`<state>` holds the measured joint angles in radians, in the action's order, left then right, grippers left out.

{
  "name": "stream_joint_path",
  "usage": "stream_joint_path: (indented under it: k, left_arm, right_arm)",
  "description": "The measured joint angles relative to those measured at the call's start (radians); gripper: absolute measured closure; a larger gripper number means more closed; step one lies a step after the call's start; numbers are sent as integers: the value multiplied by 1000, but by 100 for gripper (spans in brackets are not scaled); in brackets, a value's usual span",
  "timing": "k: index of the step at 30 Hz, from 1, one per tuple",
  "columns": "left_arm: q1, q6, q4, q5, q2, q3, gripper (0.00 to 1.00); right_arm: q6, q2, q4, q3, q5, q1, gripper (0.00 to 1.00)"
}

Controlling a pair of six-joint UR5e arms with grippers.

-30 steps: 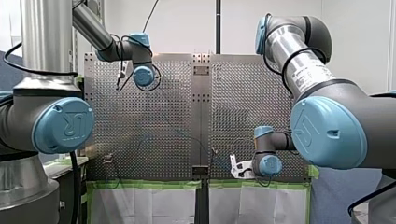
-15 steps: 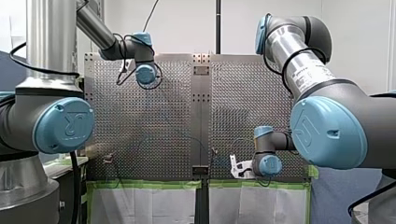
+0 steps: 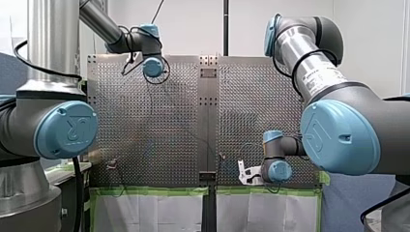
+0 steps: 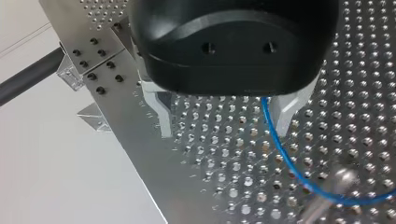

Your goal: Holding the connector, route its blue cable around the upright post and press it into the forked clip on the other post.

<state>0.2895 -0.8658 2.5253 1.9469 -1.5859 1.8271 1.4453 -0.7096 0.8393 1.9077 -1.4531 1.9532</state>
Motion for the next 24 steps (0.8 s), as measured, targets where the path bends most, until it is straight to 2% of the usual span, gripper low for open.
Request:
stream_joint_path:
  k: [6,13,17,24]
  left_arm:
    - [2,58,57,-9,-5,-58,0]
    - [3,111,118,-14,-51,-119,0]
    - [-7,98,150,-22,-69,-150,0]
    - [-35,43,186,-30,-74,-209,0]
  right_arm:
    - [3,0,0,0,1,0,100]
    - [5,0,0,0,3,0,100]
    - [3,0,-1,0,3,0,100]
    - [2,0,-3,0,3,2,100]
